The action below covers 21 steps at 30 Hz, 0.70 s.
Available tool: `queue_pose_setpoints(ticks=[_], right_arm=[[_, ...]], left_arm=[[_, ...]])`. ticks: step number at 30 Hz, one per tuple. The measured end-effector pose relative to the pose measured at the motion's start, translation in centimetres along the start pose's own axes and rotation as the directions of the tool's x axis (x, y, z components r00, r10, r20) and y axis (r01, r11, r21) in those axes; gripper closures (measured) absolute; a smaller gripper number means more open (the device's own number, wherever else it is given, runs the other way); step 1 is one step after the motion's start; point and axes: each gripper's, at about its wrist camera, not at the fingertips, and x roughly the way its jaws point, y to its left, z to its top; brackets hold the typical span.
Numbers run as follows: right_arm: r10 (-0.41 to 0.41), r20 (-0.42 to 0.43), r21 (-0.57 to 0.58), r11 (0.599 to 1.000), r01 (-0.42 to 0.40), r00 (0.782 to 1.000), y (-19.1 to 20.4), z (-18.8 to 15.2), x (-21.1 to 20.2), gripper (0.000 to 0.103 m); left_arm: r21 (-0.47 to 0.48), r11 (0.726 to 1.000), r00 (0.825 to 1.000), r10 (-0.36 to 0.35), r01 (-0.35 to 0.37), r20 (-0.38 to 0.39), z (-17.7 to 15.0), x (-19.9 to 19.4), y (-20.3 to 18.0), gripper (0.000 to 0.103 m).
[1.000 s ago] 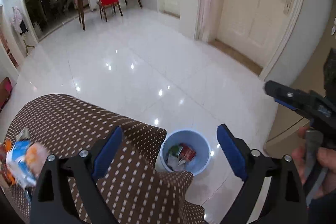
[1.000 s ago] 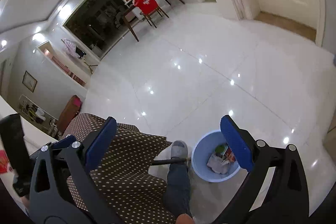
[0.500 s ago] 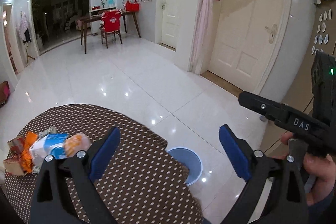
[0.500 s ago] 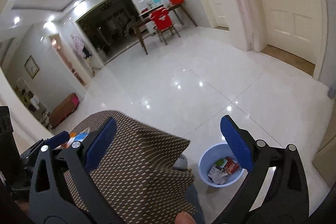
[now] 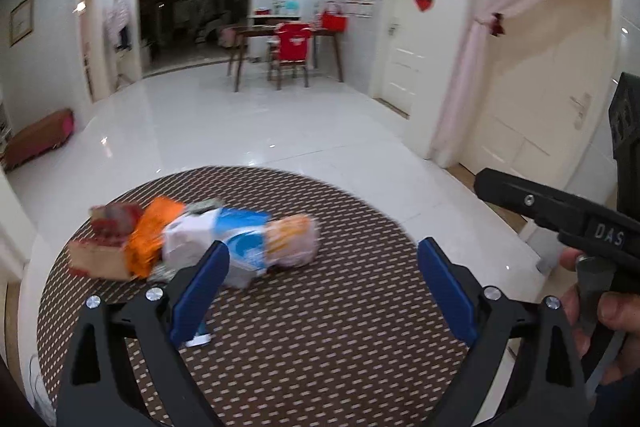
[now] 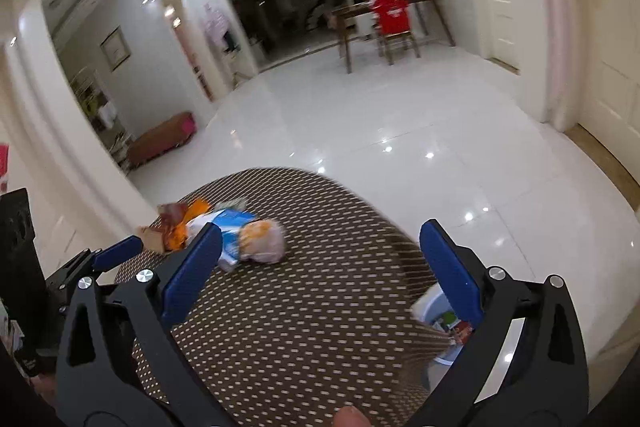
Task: Collect trash
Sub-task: 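Move both open tools back over the table, then grasp the blue tube with the left tool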
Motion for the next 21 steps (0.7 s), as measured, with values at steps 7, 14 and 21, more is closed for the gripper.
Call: queue_pose_setpoints(ticks=[7, 14, 21], right_arm=[[0.066, -0.081, -0.058, 0.996, -0.071, 0.995, 4.0, -0.5, 3.9, 0.006], [0.066, -0.151, -0.106, 0.991, -0.083, 0.986, 7.3, -2.0, 7.3, 0.006], [0.080, -0.205, -0.130, 0.986, -0.108, 0.975, 8.5, -3.3, 9.7, 0.006]], left_arm=[[-0.103, 0.992, 0.996, 0.068, -0.073, -0.051, -2.8, 0.9, 6.6, 0.010], [-0.134, 0.987, 0.991, 0.078, -0.091, -0.106, -4.6, 3.8, 9.8, 0.010], [-0.153, 0.984, 0.980, 0.058, -0.088, -0.192, -6.1, 9.1, 11.7, 0.028]])
